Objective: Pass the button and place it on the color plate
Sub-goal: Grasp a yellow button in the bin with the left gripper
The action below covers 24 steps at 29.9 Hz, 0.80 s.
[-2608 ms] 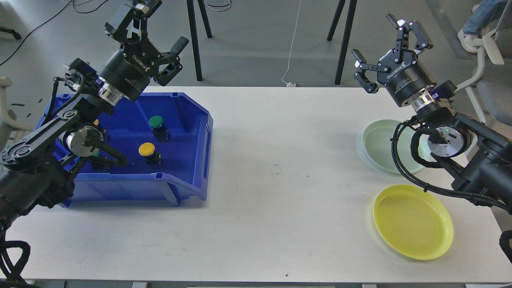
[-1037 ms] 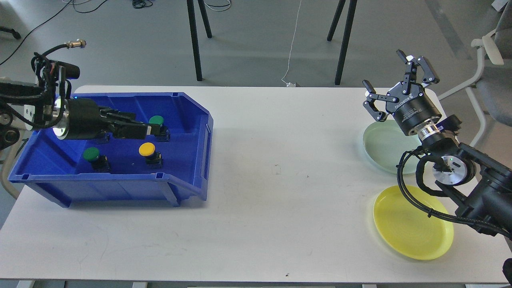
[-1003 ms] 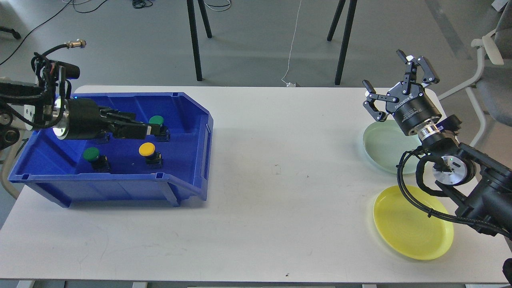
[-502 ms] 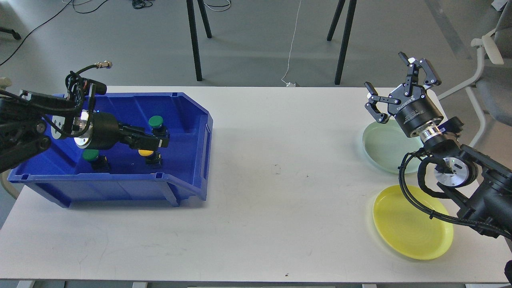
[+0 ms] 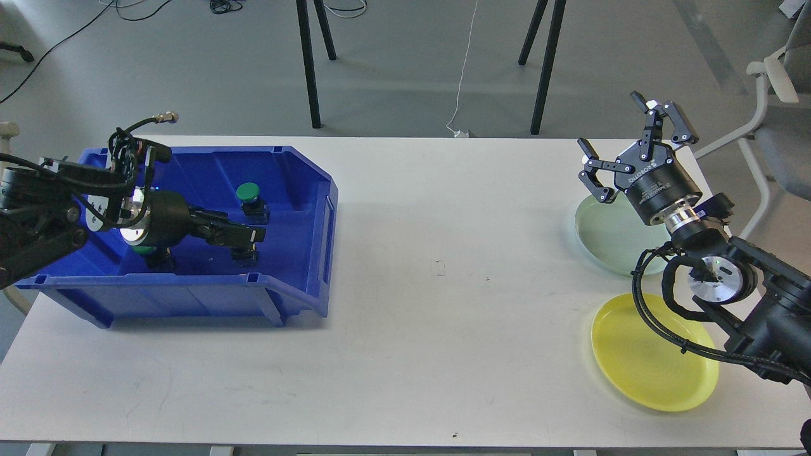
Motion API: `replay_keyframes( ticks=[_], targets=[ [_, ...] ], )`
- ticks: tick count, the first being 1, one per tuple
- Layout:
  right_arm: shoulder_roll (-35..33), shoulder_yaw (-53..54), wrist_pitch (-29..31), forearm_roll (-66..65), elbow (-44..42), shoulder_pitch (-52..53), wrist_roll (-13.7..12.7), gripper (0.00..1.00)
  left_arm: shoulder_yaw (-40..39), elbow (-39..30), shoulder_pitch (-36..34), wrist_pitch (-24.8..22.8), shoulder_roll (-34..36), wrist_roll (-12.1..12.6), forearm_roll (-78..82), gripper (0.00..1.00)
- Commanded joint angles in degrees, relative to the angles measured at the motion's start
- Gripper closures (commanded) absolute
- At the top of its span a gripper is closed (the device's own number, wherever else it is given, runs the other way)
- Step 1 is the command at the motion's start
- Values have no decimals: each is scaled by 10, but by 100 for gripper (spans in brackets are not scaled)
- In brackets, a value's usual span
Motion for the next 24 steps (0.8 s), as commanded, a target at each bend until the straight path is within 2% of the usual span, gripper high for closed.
replay_keyframes(
  ticks=[1, 18, 21, 24],
  targets=[
    [0, 2, 0, 0, 1, -4, 0, 1, 1, 2, 1, 0, -5, 0, 1, 2],
    [-1, 11, 0, 0, 2, -12, 0, 1, 1, 31, 26, 15, -8, 0, 9, 7],
    [-1, 11, 0, 0, 2, -13, 0, 1, 1, 31, 26, 16, -8, 0, 9, 13],
    [-2, 12, 0, 0, 2, -13, 0, 1, 1, 31, 27, 21, -8, 0, 9, 25]
  ],
)
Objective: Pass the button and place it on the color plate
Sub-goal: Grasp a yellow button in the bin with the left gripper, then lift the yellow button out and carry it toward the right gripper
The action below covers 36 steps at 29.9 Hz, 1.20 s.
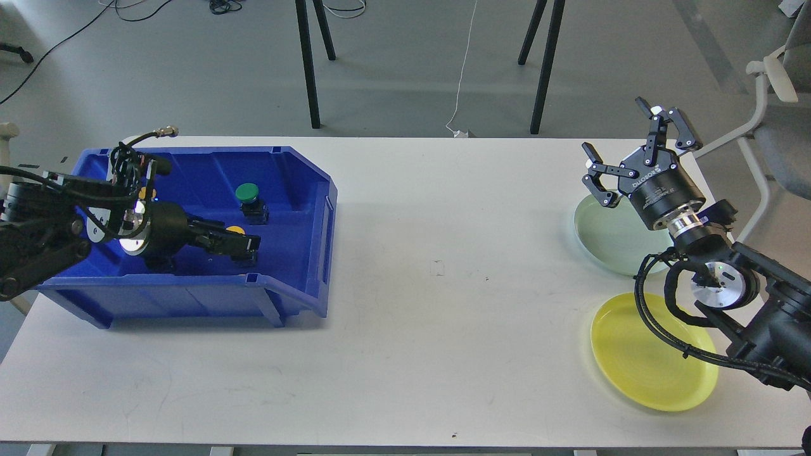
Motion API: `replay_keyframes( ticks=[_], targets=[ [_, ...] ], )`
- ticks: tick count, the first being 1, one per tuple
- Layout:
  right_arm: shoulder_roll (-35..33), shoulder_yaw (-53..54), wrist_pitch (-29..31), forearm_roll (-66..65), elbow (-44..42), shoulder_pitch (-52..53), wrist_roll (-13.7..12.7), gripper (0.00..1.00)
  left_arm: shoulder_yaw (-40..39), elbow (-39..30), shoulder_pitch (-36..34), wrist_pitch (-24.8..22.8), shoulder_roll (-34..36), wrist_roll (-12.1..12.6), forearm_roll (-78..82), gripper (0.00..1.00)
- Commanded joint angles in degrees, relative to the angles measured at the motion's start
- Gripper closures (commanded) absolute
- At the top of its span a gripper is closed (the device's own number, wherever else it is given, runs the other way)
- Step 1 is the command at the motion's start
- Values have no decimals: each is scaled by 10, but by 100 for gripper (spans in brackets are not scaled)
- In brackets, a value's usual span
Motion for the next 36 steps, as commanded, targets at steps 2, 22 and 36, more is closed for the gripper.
replay_keyframes(
  ticks=[2, 22, 36],
  targets=[
    [0, 2, 0, 0, 0, -2, 0, 1, 0, 0, 9, 11, 0, 0, 0, 34],
    [-2, 46, 0, 1, 3, -19, 0, 1, -144, -141, -21, 3, 76, 0, -90, 98],
    [-39, 154, 0, -56, 134, -109, 2, 1, -263, -312, 49, 53, -50, 0, -462, 97]
  ],
)
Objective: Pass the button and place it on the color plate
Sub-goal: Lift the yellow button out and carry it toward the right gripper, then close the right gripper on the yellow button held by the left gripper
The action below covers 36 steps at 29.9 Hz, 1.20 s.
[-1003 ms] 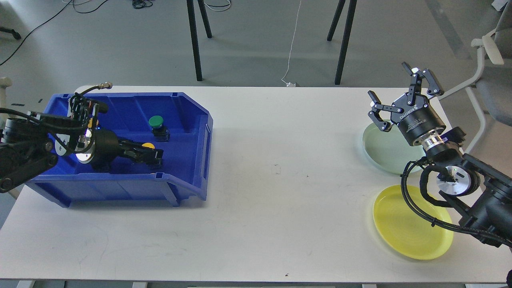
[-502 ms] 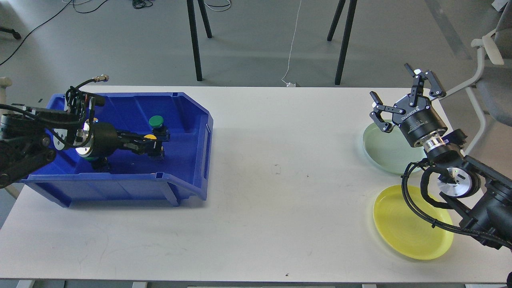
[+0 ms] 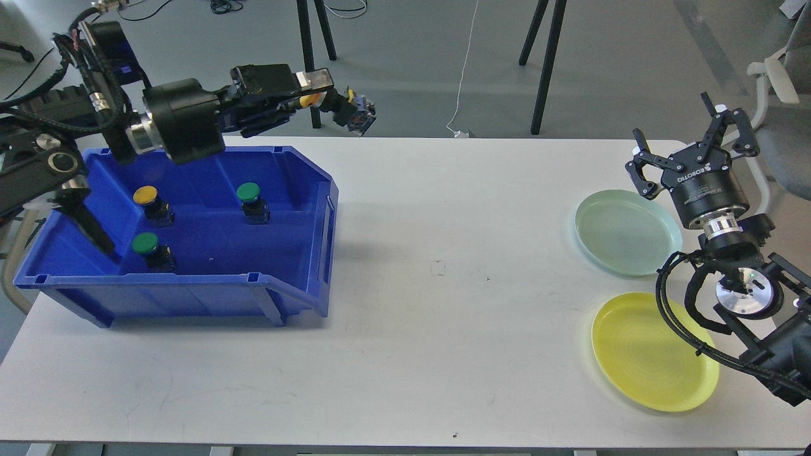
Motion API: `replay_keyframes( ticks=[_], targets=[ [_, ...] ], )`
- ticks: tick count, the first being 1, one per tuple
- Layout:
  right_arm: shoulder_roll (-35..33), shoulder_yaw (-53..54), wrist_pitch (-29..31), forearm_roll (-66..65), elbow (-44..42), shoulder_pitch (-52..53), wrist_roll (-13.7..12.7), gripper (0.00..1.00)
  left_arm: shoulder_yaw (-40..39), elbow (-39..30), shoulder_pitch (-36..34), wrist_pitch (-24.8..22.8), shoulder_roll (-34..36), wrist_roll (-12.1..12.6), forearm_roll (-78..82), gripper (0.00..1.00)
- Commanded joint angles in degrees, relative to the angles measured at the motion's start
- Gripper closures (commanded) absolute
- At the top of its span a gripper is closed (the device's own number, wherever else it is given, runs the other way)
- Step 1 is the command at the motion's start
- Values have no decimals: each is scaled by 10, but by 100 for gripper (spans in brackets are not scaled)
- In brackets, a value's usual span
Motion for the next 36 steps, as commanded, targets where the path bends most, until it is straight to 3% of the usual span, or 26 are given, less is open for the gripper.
replay_keyframes(
  ticks=[1, 5, 8, 10, 16, 21, 27, 36],
  targets=[
    [-42, 5, 0, -90, 118, -35, 1, 1, -11, -23, 46, 88, -102, 0, -25, 97],
    [-46, 25, -11, -308, 247, -77, 13, 1, -13, -10, 90, 128, -177, 0, -25, 97],
    [-24, 17, -140, -438, 302, -89, 13, 1, -13, -7, 101, 129, -191, 0, -30, 97],
    [4, 4, -194, -470, 312, -88, 13, 1, -13, -5, 108, 133, -199, 0, -31, 97],
    [27, -1, -244, -471, 315, -87, 13, 1, -20, 4, 118, 134, -214, 0, -46, 96],
    [18, -7, -227, -468, 343, -89, 13, 1, -29, 6, 123, 132, -215, 0, -51, 96],
    [12, -7, -139, -421, 367, -122, 13, 1, -29, 6, 124, 131, -215, 0, -51, 96],
    [15, -2, -120, -341, 377, -129, 13, 1, -29, 6, 125, 132, -216, 0, -48, 96]
  ],
)
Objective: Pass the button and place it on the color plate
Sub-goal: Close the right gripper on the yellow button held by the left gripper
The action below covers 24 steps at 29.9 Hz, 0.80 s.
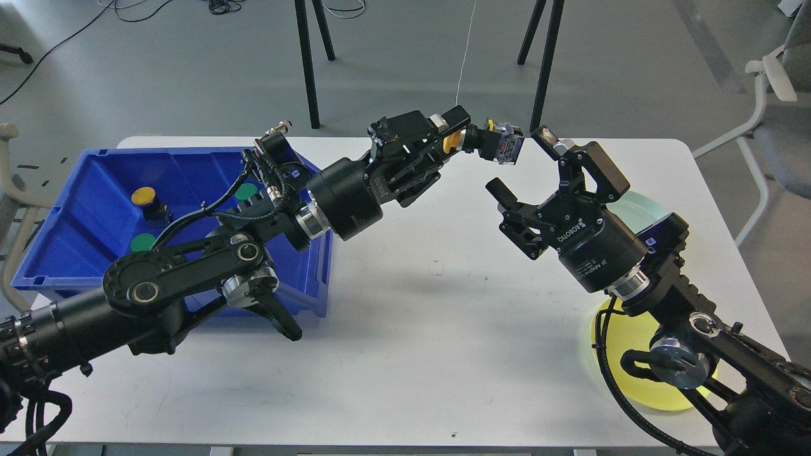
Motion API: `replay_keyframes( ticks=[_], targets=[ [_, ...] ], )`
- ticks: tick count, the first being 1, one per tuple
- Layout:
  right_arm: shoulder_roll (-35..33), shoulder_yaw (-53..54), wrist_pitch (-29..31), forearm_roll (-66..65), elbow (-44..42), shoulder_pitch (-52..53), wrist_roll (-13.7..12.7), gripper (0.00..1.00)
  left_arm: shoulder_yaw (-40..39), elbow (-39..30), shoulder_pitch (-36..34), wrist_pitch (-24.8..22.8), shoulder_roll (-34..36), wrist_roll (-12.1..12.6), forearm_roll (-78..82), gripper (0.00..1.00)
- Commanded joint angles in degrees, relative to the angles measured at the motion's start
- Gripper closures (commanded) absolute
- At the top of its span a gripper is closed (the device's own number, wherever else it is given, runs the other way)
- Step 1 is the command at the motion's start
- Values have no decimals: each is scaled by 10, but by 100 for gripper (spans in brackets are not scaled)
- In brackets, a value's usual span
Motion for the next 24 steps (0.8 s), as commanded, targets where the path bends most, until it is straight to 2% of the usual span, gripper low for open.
replay_keyframes(
  ticks=[1, 6, 24],
  targets=[
    [2, 1, 4, 34, 1, 2, 0, 1, 0, 0, 0, 1, 0, 0, 1, 96],
    [8, -3, 20, 48, -7, 9, 0, 1, 1, 0, 1, 1, -1, 0, 3, 96],
    [17, -10, 16, 68, -17, 29, 0, 4, 0, 0, 3, 2, -2, 0, 4, 96]
  ],
)
